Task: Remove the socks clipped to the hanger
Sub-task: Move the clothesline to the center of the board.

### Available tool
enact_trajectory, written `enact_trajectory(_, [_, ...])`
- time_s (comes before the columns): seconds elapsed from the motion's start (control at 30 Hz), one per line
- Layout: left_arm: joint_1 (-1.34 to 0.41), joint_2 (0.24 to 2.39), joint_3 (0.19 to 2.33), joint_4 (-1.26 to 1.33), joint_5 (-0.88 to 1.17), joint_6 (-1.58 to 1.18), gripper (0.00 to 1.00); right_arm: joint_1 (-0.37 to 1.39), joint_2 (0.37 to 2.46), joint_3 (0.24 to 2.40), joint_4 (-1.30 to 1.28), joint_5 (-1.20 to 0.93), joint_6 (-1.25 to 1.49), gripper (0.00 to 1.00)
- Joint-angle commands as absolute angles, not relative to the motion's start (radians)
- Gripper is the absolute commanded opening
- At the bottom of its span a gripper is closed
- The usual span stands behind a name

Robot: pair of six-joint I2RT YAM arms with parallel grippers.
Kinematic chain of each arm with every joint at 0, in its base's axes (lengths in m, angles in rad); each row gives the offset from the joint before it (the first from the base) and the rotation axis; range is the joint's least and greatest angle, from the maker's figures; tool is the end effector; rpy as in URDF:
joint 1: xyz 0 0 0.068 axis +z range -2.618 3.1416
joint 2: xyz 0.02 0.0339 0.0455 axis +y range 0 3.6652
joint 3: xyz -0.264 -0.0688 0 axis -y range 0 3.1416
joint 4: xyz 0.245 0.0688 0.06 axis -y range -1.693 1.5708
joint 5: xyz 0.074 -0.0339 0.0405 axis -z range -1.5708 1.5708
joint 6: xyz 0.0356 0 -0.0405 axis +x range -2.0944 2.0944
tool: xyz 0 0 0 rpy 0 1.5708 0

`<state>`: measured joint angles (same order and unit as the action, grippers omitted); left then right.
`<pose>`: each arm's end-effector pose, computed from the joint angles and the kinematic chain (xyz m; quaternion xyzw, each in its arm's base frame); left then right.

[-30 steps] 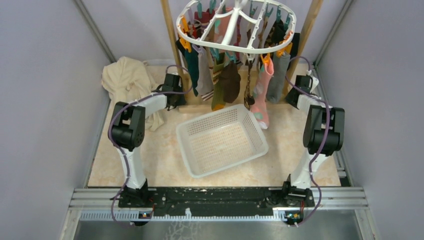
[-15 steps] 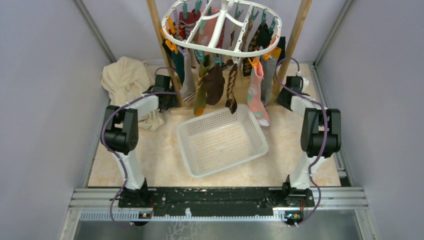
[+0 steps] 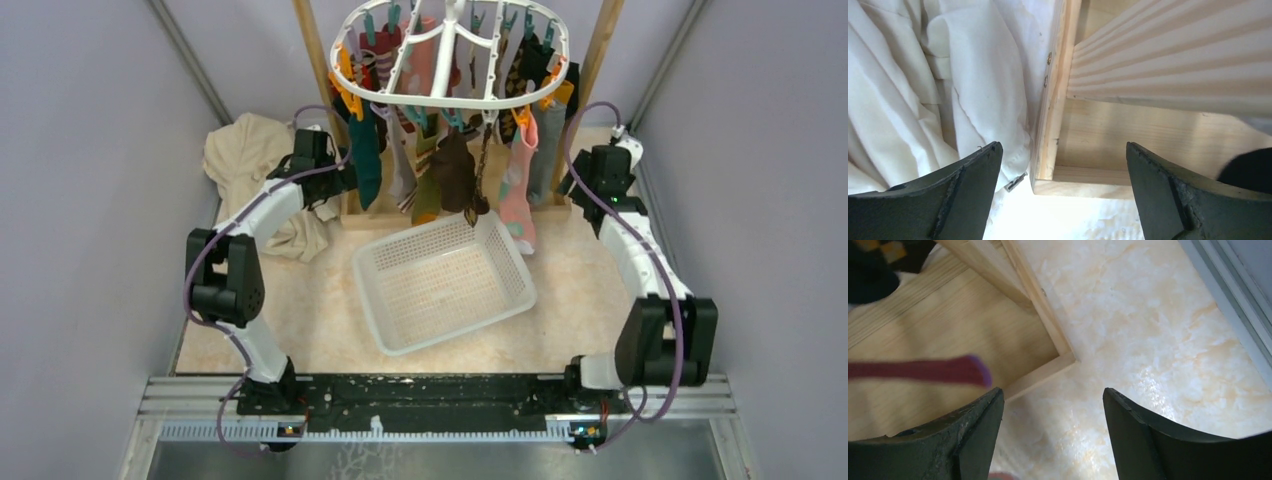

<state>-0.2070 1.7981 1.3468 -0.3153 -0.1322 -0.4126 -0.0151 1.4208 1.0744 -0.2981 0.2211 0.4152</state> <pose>0.3972 -0.0786 0.2420 -0.1199 0.9107 -0.0612 0.3904 0.3181 -0.0126 0.2825 0.2380 0.8582 -0.0085 0.4548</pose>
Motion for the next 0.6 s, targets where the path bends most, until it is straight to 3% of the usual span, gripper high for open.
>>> enact_trajectory(0.0, [-0.204, 1.714, 1.352, -0.345, -0.124, -0.411, 0.99, -0.008, 1.231, 0.981, -0.337, 0.164, 0.394, 0.73])
enact_trajectory(0.37, [-0.247, 1.536, 1.194, -0.355, -0.096, -0.455, 0.99, 0.162, 0.739, 0.789, -0.542, -0.091, 0.457, 0.73])
enact_trajectory(0.57, [-0.329, 1.364, 1.098, -0.374, -0.123, -0.470, 0.99, 0.206, 0.705, 0.773, -0.607, -0.175, 0.447, 0.71])
